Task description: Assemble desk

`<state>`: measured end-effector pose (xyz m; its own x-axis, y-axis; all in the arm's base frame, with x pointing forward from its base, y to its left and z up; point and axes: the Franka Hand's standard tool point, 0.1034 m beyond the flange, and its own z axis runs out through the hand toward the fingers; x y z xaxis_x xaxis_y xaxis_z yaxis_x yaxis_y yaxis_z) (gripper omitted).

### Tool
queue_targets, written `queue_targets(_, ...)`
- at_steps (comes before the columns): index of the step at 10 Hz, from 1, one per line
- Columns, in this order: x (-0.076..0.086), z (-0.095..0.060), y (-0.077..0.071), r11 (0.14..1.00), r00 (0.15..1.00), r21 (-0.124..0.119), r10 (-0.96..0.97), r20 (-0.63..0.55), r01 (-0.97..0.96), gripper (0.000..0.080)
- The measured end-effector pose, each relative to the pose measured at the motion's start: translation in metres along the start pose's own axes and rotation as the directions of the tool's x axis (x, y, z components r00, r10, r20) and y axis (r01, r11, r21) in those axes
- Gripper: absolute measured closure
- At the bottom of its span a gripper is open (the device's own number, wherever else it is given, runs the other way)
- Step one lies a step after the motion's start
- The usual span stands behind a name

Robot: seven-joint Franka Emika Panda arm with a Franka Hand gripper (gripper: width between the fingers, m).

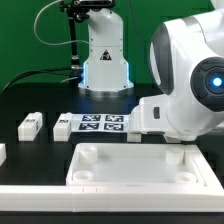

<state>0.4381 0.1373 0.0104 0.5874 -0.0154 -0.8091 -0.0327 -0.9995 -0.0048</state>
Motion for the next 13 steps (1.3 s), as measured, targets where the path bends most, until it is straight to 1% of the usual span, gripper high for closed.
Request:
queue_targets(1, -0.003, -0.003, 0.000, 1.000, 1.000, 0.001, 0.000, 0.009, 0.000, 0.0512)
queue_targets(2, -0.012, -0.020, 0.001, 1.000, 1.000, 0.004, -0.001, 0.020, 0.001, 0.0512)
queue_targets(3, -0.023, -0.048, 0.003, 1.000, 1.000, 0.023, -0.002, 0.010, 0.001, 0.0512)
queue_targets(4, -0.031, -0.070, 0.007, 0.999, 1.000, 0.033, 0.001, -0.022, 0.000, 0.0512)
queue_targets(5, -0.044, -0.095, 0.012, 0.999, 0.999, 0.043, 0.003, -0.045, -0.001, 0.0512)
queue_targets(6, -0.053, -0.119, 0.015, 0.999, 0.994, 0.053, 0.004, -0.108, 0.002, 0.0512)
queue_targets(7, -0.052, -0.129, 0.014, 0.999, 0.984, 0.049, -0.007, -0.180, 0.016, 0.0512)
queue_targets(8, -0.042, -0.129, 0.010, 0.999, 0.959, 0.041, -0.012, -0.282, 0.024, 0.0512)
queue_targets(10, -0.045, -0.131, 0.009, 0.999, 0.921, 0.047, -0.005, -0.389, 0.025, 0.0512)
queue_targets(11, -0.040, -0.136, 0.006, 0.998, 0.881, 0.055, -0.001, -0.473, 0.030, 0.0512)
queue_targets(12, -0.042, -0.139, 0.006, 0.998, 0.847, 0.058, 0.002, -0.531, 0.034, 0.0512)
queue_targets(13, -0.050, -0.152, 0.010, 0.997, 0.828, 0.060, -0.012, -0.561, 0.054, 0.0512)
